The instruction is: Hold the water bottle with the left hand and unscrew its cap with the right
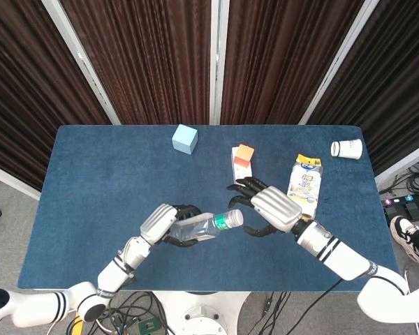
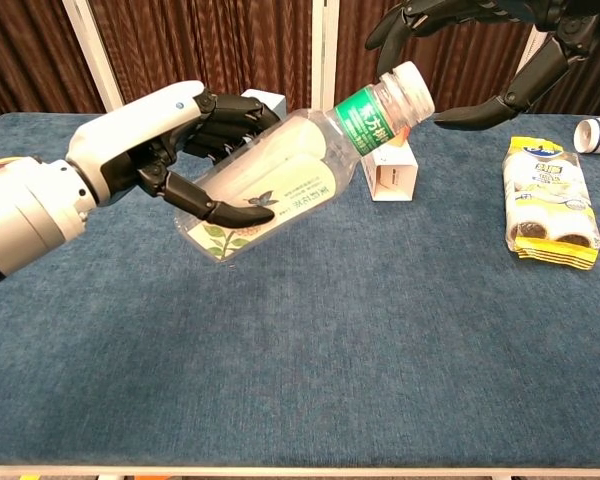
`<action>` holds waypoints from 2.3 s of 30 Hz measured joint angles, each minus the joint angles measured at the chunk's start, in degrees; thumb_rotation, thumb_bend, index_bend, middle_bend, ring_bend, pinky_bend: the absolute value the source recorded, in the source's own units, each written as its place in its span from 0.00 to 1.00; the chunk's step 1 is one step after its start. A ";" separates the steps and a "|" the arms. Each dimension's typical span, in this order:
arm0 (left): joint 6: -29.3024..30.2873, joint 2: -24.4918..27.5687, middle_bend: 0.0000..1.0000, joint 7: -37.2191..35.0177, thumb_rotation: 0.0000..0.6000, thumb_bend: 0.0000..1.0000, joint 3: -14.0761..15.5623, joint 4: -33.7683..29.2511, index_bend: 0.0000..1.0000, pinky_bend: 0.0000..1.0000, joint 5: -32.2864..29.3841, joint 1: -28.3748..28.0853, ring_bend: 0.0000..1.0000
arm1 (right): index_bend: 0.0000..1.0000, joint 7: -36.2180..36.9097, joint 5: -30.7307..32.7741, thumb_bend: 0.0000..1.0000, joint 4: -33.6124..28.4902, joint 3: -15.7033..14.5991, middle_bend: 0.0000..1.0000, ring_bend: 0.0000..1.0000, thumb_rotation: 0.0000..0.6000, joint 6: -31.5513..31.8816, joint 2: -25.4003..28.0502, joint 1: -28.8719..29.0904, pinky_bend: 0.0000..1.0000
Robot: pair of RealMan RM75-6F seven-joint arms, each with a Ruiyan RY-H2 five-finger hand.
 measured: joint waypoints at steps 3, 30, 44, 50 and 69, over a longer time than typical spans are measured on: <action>0.17 0.19 0.58 -0.20 1.00 0.48 0.03 0.01 0.57 0.63 0.07 0.11 0.49 | 0.31 -0.50 0.56 0.24 -0.47 -0.04 0.11 0.00 1.00 -0.23 0.58 -0.15 0.00; -0.20 0.03 0.58 -0.02 1.00 0.48 0.10 0.43 0.57 0.63 -0.07 0.09 0.49 | 0.31 -0.90 -1.04 0.24 -3.73 -0.01 0.11 0.00 1.00 -0.17 3.08 -0.92 0.00; 0.21 0.10 0.58 -1.17 1.00 0.48 -0.19 0.17 0.57 0.63 -0.10 0.18 0.49 | 0.32 -1.40 -0.46 0.24 -2.59 0.16 0.11 0.00 1.00 -0.21 2.06 -0.90 0.00; 0.29 0.32 0.58 -1.88 1.00 0.48 -0.28 -0.25 0.57 0.63 -0.06 0.19 0.49 | 0.33 -1.65 -0.07 0.24 -2.23 0.43 0.12 0.00 1.00 0.41 1.22 -1.06 0.00; 0.45 0.60 0.58 -1.38 1.00 0.47 -0.09 -0.49 0.57 0.63 0.09 0.35 0.49 | 0.45 -2.56 0.78 0.33 -1.44 1.30 0.18 0.00 1.00 1.42 -0.62 -0.99 0.00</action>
